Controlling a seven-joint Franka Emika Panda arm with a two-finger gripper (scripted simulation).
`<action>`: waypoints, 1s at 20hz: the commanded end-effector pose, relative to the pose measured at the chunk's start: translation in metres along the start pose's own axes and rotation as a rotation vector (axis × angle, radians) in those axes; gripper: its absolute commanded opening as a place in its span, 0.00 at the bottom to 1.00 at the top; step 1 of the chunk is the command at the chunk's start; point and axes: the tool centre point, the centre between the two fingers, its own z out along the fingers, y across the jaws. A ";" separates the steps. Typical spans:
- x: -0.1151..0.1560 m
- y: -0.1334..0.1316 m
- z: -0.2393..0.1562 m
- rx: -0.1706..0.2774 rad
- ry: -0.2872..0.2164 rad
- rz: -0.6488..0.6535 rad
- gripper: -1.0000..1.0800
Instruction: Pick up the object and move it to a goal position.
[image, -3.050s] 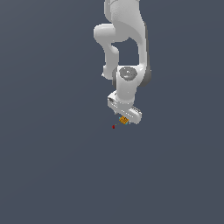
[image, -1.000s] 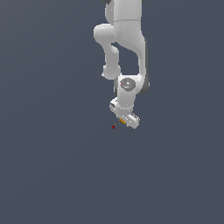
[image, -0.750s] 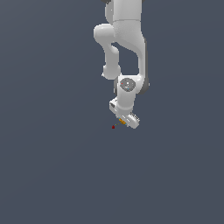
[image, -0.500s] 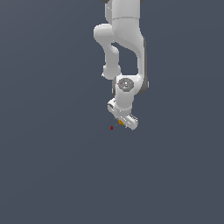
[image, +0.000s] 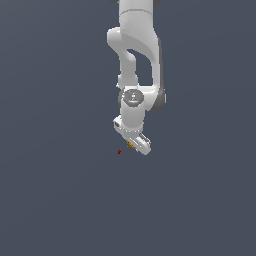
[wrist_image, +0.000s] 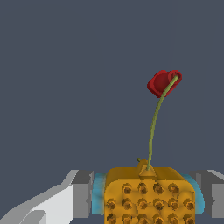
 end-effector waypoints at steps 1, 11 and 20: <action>0.021 -0.003 -0.012 0.000 0.001 0.000 0.00; 0.093 -0.014 -0.050 0.000 0.000 0.000 0.00; 0.123 -0.020 -0.065 0.000 0.000 0.000 0.00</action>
